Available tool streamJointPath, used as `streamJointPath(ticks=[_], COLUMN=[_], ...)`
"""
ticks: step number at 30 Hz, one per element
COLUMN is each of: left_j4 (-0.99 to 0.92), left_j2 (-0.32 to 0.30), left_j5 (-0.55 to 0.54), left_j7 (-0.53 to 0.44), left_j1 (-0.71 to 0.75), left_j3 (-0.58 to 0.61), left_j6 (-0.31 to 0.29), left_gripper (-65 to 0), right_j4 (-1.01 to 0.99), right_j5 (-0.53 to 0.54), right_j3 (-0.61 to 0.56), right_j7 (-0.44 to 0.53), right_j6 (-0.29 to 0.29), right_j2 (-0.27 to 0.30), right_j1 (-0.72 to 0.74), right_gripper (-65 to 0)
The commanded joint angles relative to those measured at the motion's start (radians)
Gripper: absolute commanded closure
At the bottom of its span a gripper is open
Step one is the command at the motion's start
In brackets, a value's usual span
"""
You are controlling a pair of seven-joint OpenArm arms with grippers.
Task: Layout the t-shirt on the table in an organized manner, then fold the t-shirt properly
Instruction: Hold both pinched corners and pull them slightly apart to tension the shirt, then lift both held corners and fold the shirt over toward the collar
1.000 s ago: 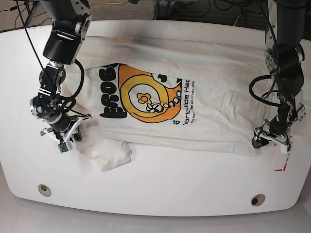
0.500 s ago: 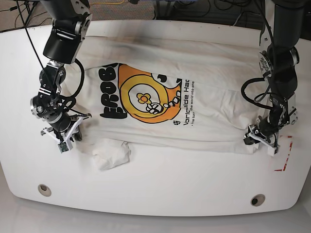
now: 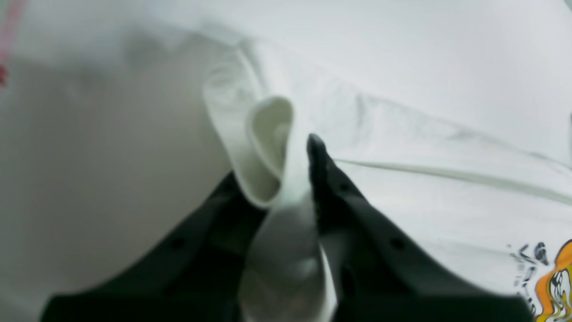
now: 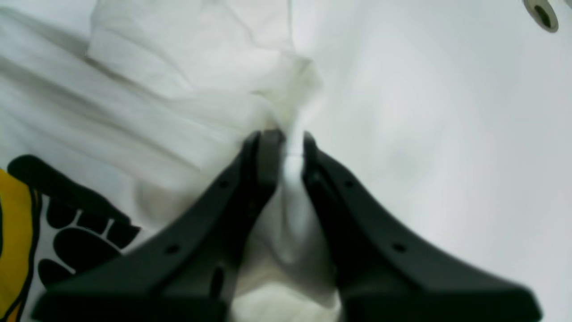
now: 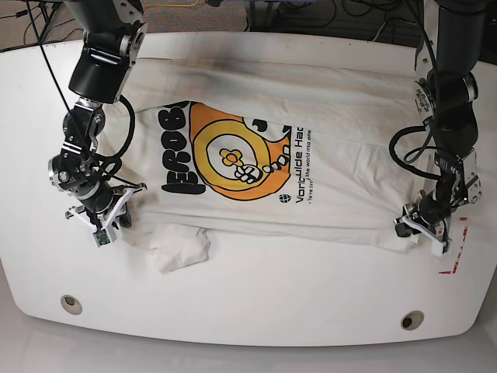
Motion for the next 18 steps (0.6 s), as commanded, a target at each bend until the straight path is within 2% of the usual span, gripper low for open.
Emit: streamJointPath(ticks=[1,8,14,18], left_j4=[0.074,0.221,0.37,0.474], left_j2=[-0.016,-0.016,-0.016,-0.015], left_j5=[-0.017,-0.017,-0.017,-0.017], left_j7=[-0.005,0.116,0.201,0.257], left_j1=[-0.012,-0.001,0.052,0.098], left_j3=[-0.004,-0.006,-0.02,-0.075], left_j6=[-0.038,-0.095,-0.1,-0.107], left_gripper=[-1.8,-1.7,-1.7,-1.7], right_j4=[0.041,0.058,0.133,0.216], right_j5=[0.004,0.004,0.004,0.011], right_j3=[0.002,0.002,0.002,0.002], right_j7=[0.018,0.016,0.013,-0.036], right_j6=[-0.006,-0.006,-0.006,-0.006], right_j2=[0.019,0.021,0.019,0.018], right_j1=[0.045,0.056,0.044,-0.004], right_gripper=[-5.7,-5.7,-5.7,-5.7])
